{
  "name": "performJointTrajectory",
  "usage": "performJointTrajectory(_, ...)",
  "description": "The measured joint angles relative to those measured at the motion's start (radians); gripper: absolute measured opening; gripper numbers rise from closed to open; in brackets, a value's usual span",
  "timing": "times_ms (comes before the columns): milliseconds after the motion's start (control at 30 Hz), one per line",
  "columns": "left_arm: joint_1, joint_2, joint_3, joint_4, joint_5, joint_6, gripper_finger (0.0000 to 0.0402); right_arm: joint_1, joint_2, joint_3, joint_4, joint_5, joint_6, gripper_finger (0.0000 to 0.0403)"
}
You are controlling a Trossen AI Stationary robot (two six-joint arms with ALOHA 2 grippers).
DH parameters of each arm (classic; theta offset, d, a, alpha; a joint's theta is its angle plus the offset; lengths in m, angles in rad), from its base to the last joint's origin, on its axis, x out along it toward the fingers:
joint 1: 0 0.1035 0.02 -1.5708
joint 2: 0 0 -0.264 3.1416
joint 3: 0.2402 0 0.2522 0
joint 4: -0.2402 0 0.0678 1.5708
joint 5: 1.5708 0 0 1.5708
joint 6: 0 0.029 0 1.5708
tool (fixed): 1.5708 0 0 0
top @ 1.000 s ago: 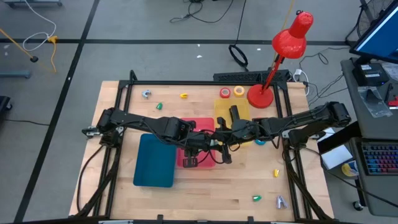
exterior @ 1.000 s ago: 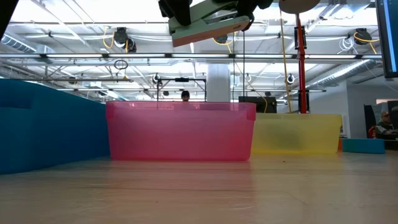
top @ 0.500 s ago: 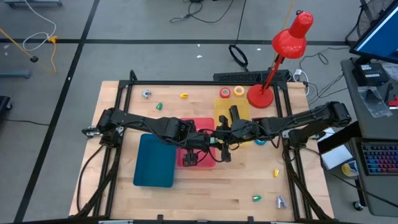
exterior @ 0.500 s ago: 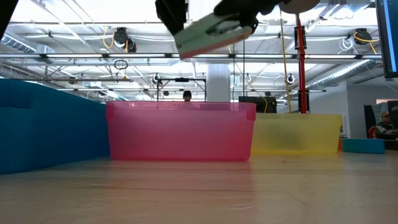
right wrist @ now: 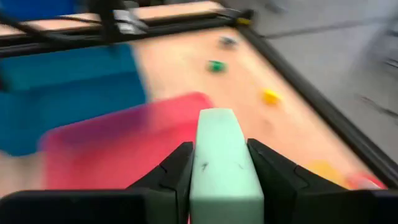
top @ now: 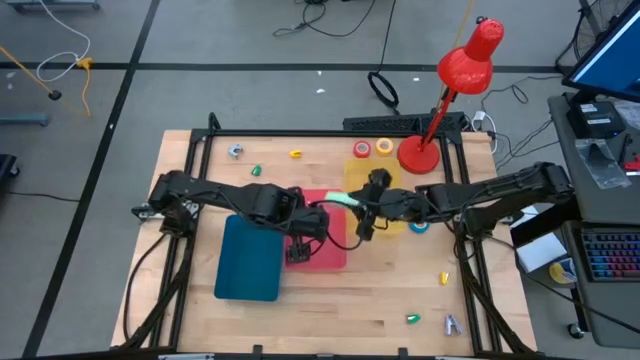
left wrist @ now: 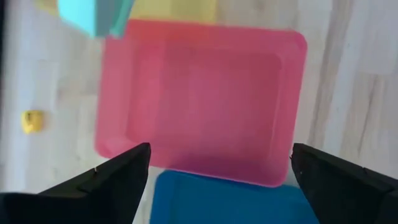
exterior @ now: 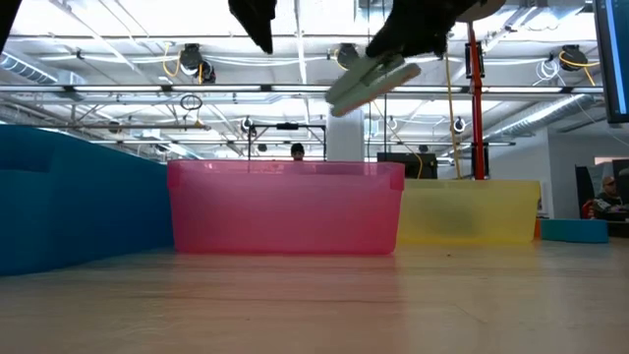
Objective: Pick and place Stapler, Stapler remover, tape
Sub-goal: Put the light blue stapler into the yellow bin
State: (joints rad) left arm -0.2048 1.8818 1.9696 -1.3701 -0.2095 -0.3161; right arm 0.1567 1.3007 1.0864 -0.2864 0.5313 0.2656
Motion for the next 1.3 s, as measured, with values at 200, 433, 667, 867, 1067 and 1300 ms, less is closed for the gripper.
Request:
performJointTrajectory(200, 0.000, -0.061, 0.001, -0.062, -0.088, -0.067, 0.0377, -0.005, 0.002, 0.000, -0.070, 0.182, 0.206, 0.0118)
performJointTrajectory(433, -0.002, -0.103, 0.001, -0.071, -0.141, -0.116, 0.0377, -0.034, 0.010, -0.005, -0.111, 0.290, 0.379, 0.0118)
performJointTrajectory(667, -0.025, -0.130, -0.013, -0.063, -0.177, -0.125, 0.0370, -0.070, 0.023, -0.087, -0.113, 0.306, 0.512, 0.0118)
performJointTrajectory(867, -0.033, -0.186, -0.110, 0.024, -0.172, -0.123, 0.0373, -0.106, 0.028, -0.139, -0.111, 0.303, 0.587, 0.0119)
performJointTrajectory(1067, -0.032, -0.272, -0.276, 0.138, -0.151, -0.164, 0.0370, -0.135, 0.078, -0.143, -0.046, 0.256, 0.589, 0.0120)
performJointTrajectory(1300, -0.051, -0.407, -0.477, 0.288, -0.114, -0.209, 0.0370, -0.169, 0.168, -0.144, -0.039, 0.226, 0.608, 0.0120)
